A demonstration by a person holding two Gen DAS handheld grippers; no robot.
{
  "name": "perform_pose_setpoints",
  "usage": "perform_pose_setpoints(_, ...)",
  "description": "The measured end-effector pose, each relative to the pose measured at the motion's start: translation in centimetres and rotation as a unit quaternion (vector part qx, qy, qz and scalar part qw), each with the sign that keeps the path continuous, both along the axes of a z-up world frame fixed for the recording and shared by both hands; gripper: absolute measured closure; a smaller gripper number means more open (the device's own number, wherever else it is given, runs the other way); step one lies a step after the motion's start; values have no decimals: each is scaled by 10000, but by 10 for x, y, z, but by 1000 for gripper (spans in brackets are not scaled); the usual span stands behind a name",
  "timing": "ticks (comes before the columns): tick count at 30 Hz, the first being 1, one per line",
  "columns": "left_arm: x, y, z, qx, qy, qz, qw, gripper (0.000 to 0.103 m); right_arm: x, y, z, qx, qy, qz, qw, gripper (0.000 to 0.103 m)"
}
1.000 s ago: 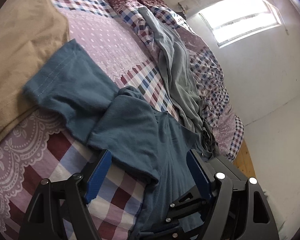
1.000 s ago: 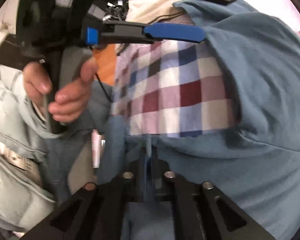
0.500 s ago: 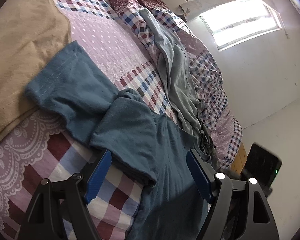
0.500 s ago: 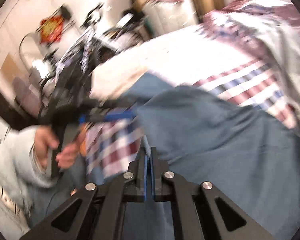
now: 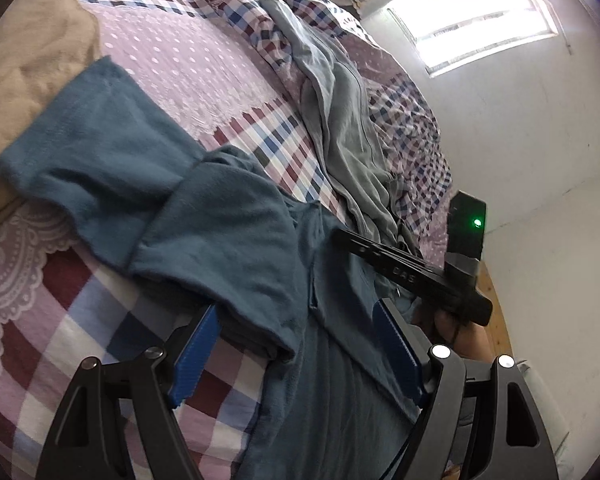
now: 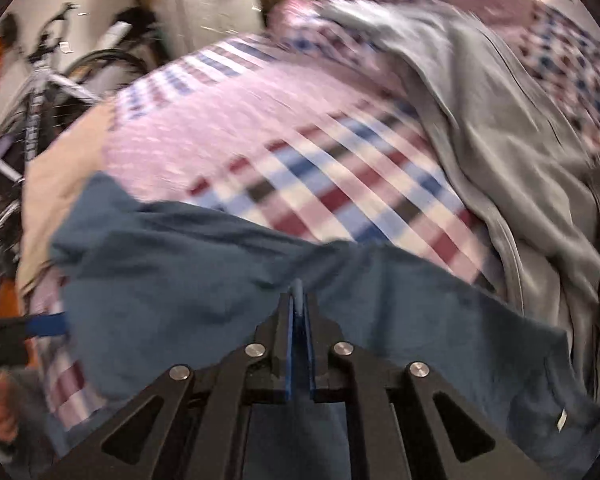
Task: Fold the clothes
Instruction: 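Release the teal shirt and move both grippers back over its body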
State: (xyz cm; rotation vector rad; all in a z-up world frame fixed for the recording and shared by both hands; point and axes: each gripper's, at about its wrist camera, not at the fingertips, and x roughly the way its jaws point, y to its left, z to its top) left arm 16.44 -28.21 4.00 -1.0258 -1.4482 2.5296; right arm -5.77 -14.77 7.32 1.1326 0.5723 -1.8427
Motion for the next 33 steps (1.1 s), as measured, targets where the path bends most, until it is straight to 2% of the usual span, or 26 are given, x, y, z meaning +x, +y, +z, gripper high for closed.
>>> perform_pose_setpoints(1, -1, 2, 0, -4, 3, -38, 10000, 22, 0, 5, 0, -4, 28, -115, 9999, 92)
perform_pose_setpoints(3, -4, 6, 1, -11, 10, -112, 9999, 22, 5, 18, 6, -136, 62, -284, 9995, 74)
perform_pose_setpoints(5, -8, 10, 2, 33, 38, -207, 9998, 22, 15, 37, 18, -391, 74, -394, 9984, 64)
perform_pose_setpoints(9, -21, 26, 1, 289, 84, -681, 9972, 22, 54, 79, 39, -674, 438, -478, 9956, 64)
perform_pose_setpoints(13, -31, 48, 11, 391, 320, -1088, 9928, 22, 93, 166, 56, -1216, 785, -1367, 9800, 61)
perform_pose_setpoints(15, -29, 49, 19, 584, 594, -1012, 9914, 22, 113, 215, 59, -1355, 1108, -1957, 9649, 59)
perform_pose_setpoints(17, -25, 44, 25, 573, 687, -824, 9926, 22, 128, 251, 56, -1508, 1281, -2428, 9497, 58)
perform_pose_setpoints(19, -10, 27, 36, 226, 767, -174, 9966, 22, 140, 298, 47, -1875, 1274, -2958, 9280, 57)
perform_pose_setpoints(20, -3, 19, 41, 59, 797, 141, 9967, 22, 141, 313, 42, -1972, 1229, -3120, 9212, 57)
perform_pose_setpoints(23, 14, -7, 38, -113, 385, 825, 9958, 22, 128, 338, 38, -1814, 990, -3455, 9154, 57)
perform_pose_setpoints(24, 17, -15, 32, -70, 178, 984, 9950, 22, 126, 343, 41, -1803, 996, -3521, 9130, 57)
perform_pose_setpoints(25, 21, -18, 27, 33, 138, 1107, 9938, 22, 127, 350, 46, -1944, 1041, -3563, 9080, 57)
perform_pose_setpoints(27, 17, -10, 32, 22, 324, 953, 9949, 22, 128, 364, 55, -2182, 1154, -3704, 8955, 56)
perform_pose_setpoints(30, -3, 20, 49, -299, 553, 372, 9973, 22, 129, 396, 68, -2452, 1382, -4162, 8646, 52)
perform_pose_setpoints(31, -15, 34, 53, -430, 553, 146, 9974, 22, 131, 414, 72, -2541, 1470, -4425, 8474, 50)
perform_pose_setpoints(33, -29, 49, 46, -411, 354, -57, 9985, 22, 134, 443, 75, -2698, 1537, -4814, 8197, 49)
